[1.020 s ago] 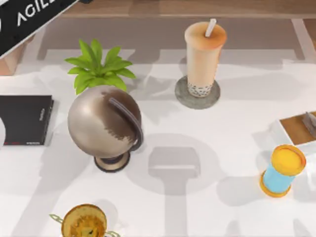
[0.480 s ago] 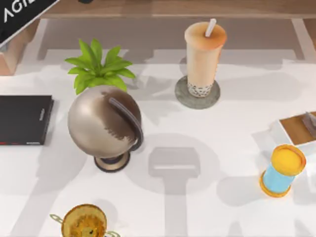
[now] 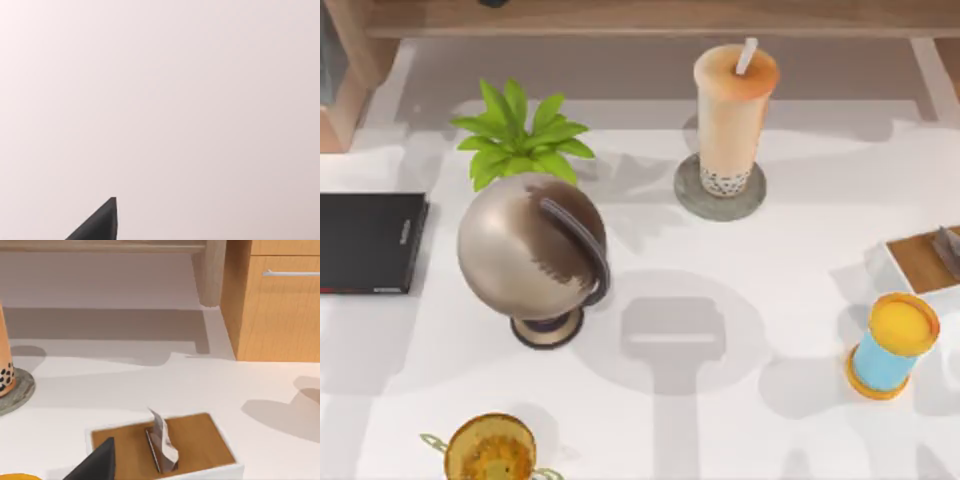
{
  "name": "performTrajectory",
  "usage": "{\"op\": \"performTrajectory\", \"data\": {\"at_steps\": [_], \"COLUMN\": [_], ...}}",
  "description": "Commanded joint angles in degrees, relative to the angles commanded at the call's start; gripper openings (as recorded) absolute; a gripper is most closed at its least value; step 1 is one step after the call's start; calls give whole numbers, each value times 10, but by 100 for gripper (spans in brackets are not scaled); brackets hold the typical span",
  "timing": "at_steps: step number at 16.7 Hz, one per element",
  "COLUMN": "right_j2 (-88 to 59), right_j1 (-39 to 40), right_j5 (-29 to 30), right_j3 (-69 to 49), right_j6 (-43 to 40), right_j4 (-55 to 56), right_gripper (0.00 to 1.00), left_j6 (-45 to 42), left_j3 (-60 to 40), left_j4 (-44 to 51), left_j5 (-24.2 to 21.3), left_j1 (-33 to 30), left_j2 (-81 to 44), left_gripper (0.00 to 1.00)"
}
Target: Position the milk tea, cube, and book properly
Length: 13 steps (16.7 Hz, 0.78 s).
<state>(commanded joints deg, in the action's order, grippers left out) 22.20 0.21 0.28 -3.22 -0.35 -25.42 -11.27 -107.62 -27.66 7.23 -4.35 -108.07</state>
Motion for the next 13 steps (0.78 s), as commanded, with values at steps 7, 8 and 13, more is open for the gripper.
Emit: {"op": "performTrajectory", "data": {"at_steps": [7,8,13], "right_j2": [0,0,0], "right_j1": [0,0,0], "right_j5": [0,0,0], "right_j3": [0,0,0], "right_j6": [0,0,0], "right_j4": [0,0,0], "right_gripper": [100,100,100], "left_j6": [66,78,111], "left_j3": [226,255,317], "left_j4": [-80,-81,-79], "left_j5": [-199,-219,-261], "left_j1": [200,208,210], "left_j2": [8,-4,-39], "left_gripper": [100,100,100]}}
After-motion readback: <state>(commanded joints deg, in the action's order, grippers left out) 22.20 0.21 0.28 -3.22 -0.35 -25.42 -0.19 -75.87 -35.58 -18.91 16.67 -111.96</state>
